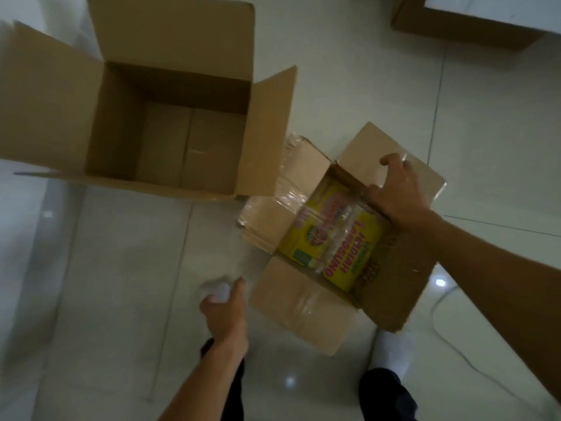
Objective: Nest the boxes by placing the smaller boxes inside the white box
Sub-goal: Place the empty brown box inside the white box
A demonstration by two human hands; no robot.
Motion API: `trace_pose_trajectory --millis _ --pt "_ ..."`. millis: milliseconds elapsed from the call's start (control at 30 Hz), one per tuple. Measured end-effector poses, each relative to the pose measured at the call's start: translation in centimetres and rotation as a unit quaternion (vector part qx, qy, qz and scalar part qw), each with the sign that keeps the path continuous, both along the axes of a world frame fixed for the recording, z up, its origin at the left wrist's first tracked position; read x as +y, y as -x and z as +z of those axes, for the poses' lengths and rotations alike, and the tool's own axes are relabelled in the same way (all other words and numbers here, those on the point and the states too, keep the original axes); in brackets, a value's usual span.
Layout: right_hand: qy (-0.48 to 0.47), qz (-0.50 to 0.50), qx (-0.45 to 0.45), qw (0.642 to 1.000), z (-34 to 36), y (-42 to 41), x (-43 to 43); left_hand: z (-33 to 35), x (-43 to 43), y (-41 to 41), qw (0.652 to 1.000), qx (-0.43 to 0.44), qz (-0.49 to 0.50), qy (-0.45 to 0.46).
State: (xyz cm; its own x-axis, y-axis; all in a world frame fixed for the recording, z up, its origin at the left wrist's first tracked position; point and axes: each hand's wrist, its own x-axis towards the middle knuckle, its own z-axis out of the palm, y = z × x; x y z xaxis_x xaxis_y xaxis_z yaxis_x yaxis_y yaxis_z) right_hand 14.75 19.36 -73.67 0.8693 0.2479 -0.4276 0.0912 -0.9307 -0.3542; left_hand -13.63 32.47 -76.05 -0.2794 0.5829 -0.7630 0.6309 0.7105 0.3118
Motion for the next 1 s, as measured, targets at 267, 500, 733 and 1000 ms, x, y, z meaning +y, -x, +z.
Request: trace_pose_trajectory --millis 267,500,733,1000 --pt "0.101 0.113 0.020 0.988 -6.0 -9.7 -7.0 -5.2 -13.1 -2.4 0.995 -0.009 0.095 0.008" --pt "0.075 0.094 0.038 0.992 -5.3 -10.3 -10.2 -4.9 -12.7 -2.7 0.986 0.035 -0.024 -0.163" --pt "0.110 0.033 0.054 0.992 -2.3 -5.5 -14.6 -1.7 -9.3 -3.5 0.974 0.022 -0.121 -0.191" --pt "0.106 -0.079 0.100 0.986 -0.4 2.7 -19.3 0.8 -7.6 -6.8 0.930 -0.052 -0.282 -0.230"
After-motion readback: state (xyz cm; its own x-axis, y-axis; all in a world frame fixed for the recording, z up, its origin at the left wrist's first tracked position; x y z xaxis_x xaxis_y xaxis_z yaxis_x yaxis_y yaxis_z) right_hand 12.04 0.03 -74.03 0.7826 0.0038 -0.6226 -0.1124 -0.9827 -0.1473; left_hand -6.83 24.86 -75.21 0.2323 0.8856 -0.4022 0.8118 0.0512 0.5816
